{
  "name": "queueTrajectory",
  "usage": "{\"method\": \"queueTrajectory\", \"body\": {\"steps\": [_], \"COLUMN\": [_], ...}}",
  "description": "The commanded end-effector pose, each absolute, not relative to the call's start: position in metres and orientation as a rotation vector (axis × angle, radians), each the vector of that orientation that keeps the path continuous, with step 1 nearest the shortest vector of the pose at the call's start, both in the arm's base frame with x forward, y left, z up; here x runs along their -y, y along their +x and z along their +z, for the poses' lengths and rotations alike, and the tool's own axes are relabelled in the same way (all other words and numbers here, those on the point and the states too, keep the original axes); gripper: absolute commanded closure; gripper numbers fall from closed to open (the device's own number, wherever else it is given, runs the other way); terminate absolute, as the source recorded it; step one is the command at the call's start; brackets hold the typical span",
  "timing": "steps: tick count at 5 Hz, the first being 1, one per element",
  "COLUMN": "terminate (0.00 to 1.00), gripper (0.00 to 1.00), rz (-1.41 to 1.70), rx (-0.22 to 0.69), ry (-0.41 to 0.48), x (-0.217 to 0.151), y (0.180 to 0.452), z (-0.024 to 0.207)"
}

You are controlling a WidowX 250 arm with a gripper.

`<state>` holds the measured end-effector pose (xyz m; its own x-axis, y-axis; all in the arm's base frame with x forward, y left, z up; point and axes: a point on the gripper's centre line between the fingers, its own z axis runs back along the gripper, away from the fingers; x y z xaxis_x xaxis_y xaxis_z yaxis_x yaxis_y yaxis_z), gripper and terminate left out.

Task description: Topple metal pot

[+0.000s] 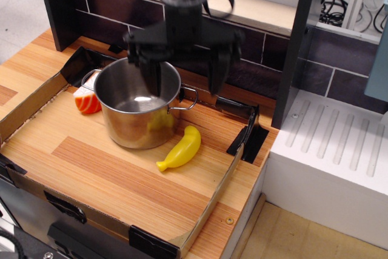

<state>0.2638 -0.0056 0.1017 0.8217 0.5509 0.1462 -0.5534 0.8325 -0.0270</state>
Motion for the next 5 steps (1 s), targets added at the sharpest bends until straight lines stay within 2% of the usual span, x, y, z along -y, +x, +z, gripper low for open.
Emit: {"method": "queueTrajectory", "body": {"steps": [1,3,5], "terminate": [0.0,0.0,0.0], "gripper": [0.0,0.0,0.0], "rz": [0.748,0.851,0.948], "rx": [0.294,0.284,0.281], "ry": [-0.009,0.024,-0.003], "x": [-0.026,-0.038,-0.044], "y": [0.288,0.299,0.31], "z": [0.121,0.089,0.076]}}
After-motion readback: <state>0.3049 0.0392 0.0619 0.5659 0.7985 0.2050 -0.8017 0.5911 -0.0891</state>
